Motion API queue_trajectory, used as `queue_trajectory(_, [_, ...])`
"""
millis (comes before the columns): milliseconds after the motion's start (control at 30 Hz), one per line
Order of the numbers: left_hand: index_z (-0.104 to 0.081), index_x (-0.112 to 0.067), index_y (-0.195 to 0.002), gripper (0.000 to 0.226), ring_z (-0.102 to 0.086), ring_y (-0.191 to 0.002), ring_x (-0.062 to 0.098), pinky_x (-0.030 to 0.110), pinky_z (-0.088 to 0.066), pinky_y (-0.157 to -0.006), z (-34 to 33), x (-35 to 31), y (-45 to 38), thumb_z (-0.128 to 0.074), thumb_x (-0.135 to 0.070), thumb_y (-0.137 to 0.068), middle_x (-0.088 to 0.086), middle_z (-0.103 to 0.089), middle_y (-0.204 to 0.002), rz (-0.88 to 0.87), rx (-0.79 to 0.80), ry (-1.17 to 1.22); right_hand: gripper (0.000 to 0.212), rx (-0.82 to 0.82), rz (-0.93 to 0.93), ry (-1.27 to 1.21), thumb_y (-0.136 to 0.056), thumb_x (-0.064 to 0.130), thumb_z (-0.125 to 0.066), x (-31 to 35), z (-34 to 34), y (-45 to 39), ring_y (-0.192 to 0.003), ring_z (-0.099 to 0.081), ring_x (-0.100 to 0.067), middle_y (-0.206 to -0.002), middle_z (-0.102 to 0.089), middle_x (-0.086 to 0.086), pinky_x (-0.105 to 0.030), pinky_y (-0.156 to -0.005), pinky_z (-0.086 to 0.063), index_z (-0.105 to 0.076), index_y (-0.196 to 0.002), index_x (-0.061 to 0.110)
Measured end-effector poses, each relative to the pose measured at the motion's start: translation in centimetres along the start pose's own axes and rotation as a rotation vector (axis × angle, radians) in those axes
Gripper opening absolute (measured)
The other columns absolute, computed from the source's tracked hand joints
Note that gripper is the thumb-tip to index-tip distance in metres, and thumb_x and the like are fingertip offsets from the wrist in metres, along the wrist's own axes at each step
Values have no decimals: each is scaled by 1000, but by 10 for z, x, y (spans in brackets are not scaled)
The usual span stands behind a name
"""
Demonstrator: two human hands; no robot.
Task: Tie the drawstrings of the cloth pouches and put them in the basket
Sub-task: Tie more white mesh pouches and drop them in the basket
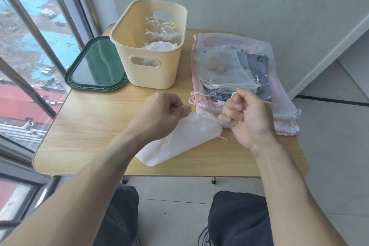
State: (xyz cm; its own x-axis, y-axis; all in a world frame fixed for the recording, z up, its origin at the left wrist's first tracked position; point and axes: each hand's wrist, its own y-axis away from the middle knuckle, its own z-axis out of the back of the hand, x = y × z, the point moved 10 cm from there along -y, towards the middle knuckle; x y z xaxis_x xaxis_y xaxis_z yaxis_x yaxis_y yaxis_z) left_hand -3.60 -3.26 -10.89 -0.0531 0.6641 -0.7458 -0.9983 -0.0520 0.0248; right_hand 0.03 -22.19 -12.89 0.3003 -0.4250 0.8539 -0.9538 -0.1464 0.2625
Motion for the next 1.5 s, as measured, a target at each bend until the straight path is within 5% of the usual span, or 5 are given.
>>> queue_trajectory(367, [-68, -2, -88, 33, -46, -77, 26, 38, -34, -76, -29, 14, 6, -58, -33, -92, 15, -57, -84, 232, 227, 806, 32, 205, 77, 518, -107, 13, -44, -19, -23, 10, -56, -49, -16, -62, -56, 1, -35, -64, -43, -64, -83, 3])
queue_trajectory(500, [-65, -13, -62, 34, -49, -77, 31, 38, -38, -76, -39, -7, 8, -60, -28, -93, 22, -56, -94, 136, 352, 960, 32, 244, 59, 482, -105, 21, -48, -25, -25, 9, -62, -57, -23, -76, -63, -18, -28, -59, -48, -66, -89, -1])
queue_trajectory(800, [-44, -16, -71, 43, -26, -47, 16, 35, -11, -53, -49, 6, 6, -38, -40, -106, 4, -48, -60, 231, 342, 816, 30, 201, 9, 422, -107, 13, -44, -24, -17, 10, -69, -68, -22, -80, -63, -7, -45, -76, -53, -70, -93, 5])
queue_trajectory(1133, [-70, -10, -79, 21, -22, -45, 12, 21, -15, -41, -47, -5, 10, -62, -24, -93, 1, -64, -68, 100, 415, 710, 24, 178, 117, 475, -105, 12, -49, 0, -10, 12, -55, -58, -15, -79, -64, -6, -28, -47, -44, -69, -96, 2])
queue_trajectory(1500, [-66, 5, -82, 36, -35, -44, 2, 10, -29, -47, -49, -29, 21, -55, -24, -101, -15, -45, -51, -89, 494, 395, 25, 384, 72, 224, -93, 18, -52, -2, -34, 23, -64, -61, -16, -81, -65, -8, -28, -55, -54, -68, -98, -1])
